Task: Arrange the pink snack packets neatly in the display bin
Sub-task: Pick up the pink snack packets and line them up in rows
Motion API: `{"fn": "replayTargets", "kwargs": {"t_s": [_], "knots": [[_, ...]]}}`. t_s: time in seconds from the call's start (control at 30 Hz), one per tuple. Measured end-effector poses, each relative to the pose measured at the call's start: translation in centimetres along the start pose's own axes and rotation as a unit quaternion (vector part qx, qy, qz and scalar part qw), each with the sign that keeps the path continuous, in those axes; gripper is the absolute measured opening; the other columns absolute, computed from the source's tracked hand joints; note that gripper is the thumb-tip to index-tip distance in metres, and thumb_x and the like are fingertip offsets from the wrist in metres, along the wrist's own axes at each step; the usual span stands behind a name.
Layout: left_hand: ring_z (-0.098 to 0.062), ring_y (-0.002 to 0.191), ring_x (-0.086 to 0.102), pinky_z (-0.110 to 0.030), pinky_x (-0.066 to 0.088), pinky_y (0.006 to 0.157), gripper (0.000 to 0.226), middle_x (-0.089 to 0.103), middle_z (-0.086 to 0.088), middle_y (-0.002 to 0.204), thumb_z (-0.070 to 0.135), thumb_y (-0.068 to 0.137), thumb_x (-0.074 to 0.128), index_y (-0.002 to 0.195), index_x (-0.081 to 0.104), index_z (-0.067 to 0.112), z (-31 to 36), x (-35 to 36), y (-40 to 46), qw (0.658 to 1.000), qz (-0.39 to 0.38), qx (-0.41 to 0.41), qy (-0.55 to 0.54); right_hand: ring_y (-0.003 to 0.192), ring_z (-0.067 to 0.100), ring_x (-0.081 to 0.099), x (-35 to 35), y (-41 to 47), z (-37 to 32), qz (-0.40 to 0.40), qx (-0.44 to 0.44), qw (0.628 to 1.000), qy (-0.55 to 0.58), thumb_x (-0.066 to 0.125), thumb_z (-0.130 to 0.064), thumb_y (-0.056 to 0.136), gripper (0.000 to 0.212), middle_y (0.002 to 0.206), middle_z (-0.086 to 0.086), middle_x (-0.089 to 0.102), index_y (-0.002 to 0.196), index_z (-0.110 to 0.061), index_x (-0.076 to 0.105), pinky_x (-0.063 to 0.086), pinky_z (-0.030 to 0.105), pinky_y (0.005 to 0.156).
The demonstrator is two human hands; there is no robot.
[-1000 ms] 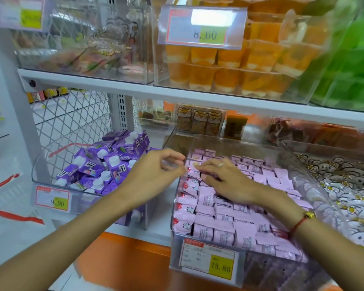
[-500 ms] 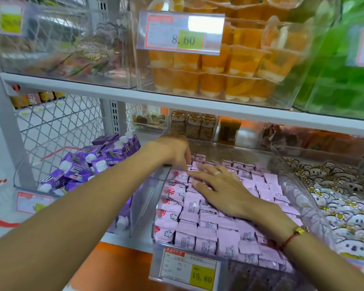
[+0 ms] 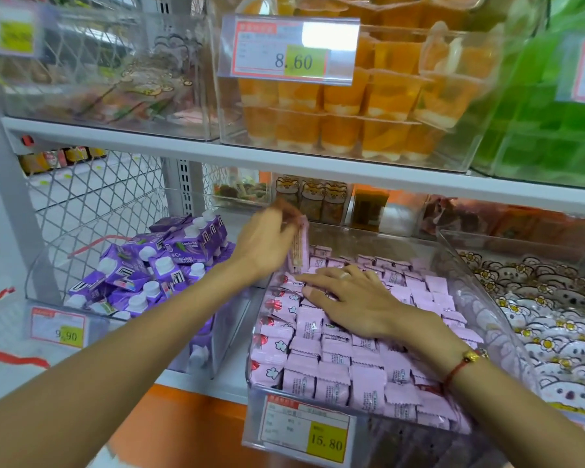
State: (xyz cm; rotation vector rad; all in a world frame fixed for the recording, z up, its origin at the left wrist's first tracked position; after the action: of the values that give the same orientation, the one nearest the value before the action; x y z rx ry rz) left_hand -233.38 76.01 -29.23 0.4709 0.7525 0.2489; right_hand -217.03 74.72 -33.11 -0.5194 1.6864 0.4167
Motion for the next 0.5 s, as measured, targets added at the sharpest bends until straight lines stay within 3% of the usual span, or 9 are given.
{"fn": "replayTargets", "kwargs": {"t_s": [0.1,0.17,0.23,0.27,0.33,0.4,0.43,0.5], "knots": [[-0.008,0.092,0.064,-0.032,0.053,0.084,0.005,0.068,0.007,0.095,0.022,0.093,0.058,0.093,0.063,0.023,0.6,-1.0,-1.3,0.988,0.098,0.007,-0.116,0.135,0.021,0.024,-0.2,0.0,-0.1,0.001,0.002,1.0,0.012,0.024,-0.058,0.096,0.045,0.153,-0.008,0.028,0.14,-0.05,0.03,0.017,0.044,0.108],[-0.008,0.09,0.065,-0.028,0.053,0.083,0.007,0.071,0.003,0.094,0.017,0.092,0.06,0.094,0.066,0.021,0.9,-1.9,-2.2,0.965,0.172,-0.006,-0.195,0.121,0.02,0.04,-0.4,-0.3,-0.2,0.028,-0.006,0.999,0.045,0.031,-0.054,0.096,0.043,0.145,-0.006,0.041,0.137,-0.045,0.039,0.028,0.043,0.105],[-0.014,0.09,0.067,-0.029,0.054,0.082,0.01,0.071,-0.003,0.094,0.012,0.092,0.059,0.095,0.067,0.017,0.8,-2.9,-3.0,0.926,0.239,-0.055,-0.287,0.089,0.009,0.056,-1.0,-0.6,-0.5,0.081,-0.016,0.987,0.141,0.042,-0.042,0.098,0.038,0.127,-0.002,0.059,0.133,-0.033,0.051,0.046,0.027,0.085],[-0.015,0.087,0.067,-0.027,0.055,0.078,0.01,0.07,-0.004,0.093,0.011,0.093,0.058,0.097,0.067,0.012,0.8,-3.3,-3.4,0.903,0.255,-0.086,-0.335,0.076,0.002,0.057,-1.4,-0.8,-0.7,0.114,-0.01,0.973,0.2,0.045,-0.035,0.098,0.036,0.117,0.0,0.064,0.131,-0.026,0.054,0.046,0.016,0.072],[-0.005,0.073,0.066,-0.017,0.055,0.066,0.018,0.067,-0.003,0.088,0.01,0.093,0.058,0.107,0.065,0.001,0.9,-3.9,-4.1,0.864,0.261,-0.147,-0.405,0.086,-0.007,0.055,-2.4,-1.4,-0.9,0.194,0.014,0.935,0.296,0.046,-0.039,0.096,0.042,0.118,-0.003,0.062,0.134,-0.02,0.049,0.04,0.01,0.076],[0.003,0.06,0.063,-0.014,0.056,0.065,0.023,0.065,-0.002,0.085,0.01,0.094,0.056,0.112,0.063,-0.002,0.9,-4.2,-4.9,0.836,0.242,-0.194,-0.452,0.106,-0.006,0.051,-3.2,-2.1,-1.4,0.243,0.012,0.891,0.383,0.045,-0.061,0.083,0.065,0.127,-0.013,0.052,0.138,-0.027,0.036,0.041,0.019,0.09],[0.003,0.059,0.062,-0.014,0.056,0.067,0.023,0.065,-0.003,0.086,0.01,0.095,0.055,0.113,0.063,-0.001,1.0,-4.2,-5.4,0.827,0.229,-0.213,-0.468,0.113,-0.004,0.048,-3.4,-2.5,-2.1,0.244,-0.005,0.884,0.398,0.046,-0.069,0.076,0.076,0.132,-0.015,0.048,0.14,-0.032,0.03,0.04,0.02,0.093],[0.0,0.066,0.062,-0.016,0.056,0.072,0.022,0.066,-0.005,0.089,0.011,0.095,0.054,0.111,0.064,0.001,1.3,-4.2,-6.2,0.814,0.2,-0.235,-0.491,0.124,-0.001,0.04,-3.2,-3.0,-3.6,0.235,-0.052,0.911,0.335,0.056,-0.067,0.076,0.077,0.143,-0.017,0.037,0.141,-0.042,0.022,0.035,0.02,0.097]]}}
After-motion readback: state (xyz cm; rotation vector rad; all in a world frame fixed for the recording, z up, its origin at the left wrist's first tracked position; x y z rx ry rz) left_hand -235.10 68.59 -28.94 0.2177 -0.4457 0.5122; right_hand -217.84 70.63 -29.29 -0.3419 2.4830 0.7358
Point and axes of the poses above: each hand's wrist, its own y-axis towards the middle knuckle, its own x-axis out of the palm, z = x × y, the point moved 1 cm from there along y, towards the middle knuckle
